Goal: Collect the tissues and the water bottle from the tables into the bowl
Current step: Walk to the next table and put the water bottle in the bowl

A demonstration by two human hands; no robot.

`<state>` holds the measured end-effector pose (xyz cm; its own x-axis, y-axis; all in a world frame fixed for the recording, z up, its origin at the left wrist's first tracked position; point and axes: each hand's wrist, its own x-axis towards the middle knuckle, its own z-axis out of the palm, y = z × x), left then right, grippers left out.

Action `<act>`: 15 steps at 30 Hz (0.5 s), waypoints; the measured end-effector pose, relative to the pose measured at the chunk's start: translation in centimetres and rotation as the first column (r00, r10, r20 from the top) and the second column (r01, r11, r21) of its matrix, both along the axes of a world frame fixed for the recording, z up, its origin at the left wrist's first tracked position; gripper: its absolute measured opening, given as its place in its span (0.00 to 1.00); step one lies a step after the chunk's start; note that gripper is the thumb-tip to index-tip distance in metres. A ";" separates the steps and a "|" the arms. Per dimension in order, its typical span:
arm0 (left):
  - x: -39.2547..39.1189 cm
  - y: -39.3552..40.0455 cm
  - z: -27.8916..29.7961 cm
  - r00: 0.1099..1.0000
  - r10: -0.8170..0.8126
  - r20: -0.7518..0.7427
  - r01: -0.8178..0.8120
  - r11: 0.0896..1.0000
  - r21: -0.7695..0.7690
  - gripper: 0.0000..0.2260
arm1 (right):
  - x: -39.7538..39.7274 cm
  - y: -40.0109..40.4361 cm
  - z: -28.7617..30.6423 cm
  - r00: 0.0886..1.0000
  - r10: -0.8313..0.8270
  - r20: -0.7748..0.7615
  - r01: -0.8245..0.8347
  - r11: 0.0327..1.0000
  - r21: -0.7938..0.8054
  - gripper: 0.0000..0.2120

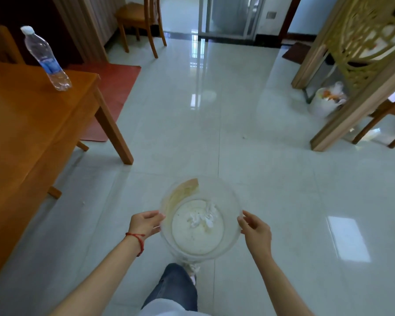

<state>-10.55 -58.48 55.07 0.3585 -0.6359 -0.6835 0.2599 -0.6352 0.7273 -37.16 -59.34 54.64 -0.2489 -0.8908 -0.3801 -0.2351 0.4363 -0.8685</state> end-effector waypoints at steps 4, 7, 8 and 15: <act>0.5 -7.0 0.1 1.000 -0.016 0.004 0.016 1.000 -0.005 0.14 | 0.3 -7.2 0.1 1.000 -0.002 -0.020 0.002 1.000 -0.002 0.12; 1.0 -12.0 0.3 1.000 -0.023 0.002 0.023 1.000 -0.010 0.15 | 0.6 -12.4 0.3 1.000 0.012 -0.028 -0.012 1.000 -0.014 0.14; 1.1 -13.5 0.3 1.000 -0.028 0.006 0.028 1.000 -0.008 0.15 | 0.7 -13.9 0.4 0.999 0.015 -0.031 -0.015 1.000 -0.014 0.14; 1.6 -23.1 0.6 1.000 0.013 -0.001 -0.013 1.000 0.001 0.14 | 1.4 -24.4 0.7 0.999 0.041 -0.015 -0.041 0.999 -0.023 0.13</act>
<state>-8.99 -81.54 55.62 0.3659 -0.6309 -0.6842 0.2687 -0.6322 0.7267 -35.76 -83.78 55.29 -0.2175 -0.9087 -0.3562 -0.2647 0.4062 -0.8746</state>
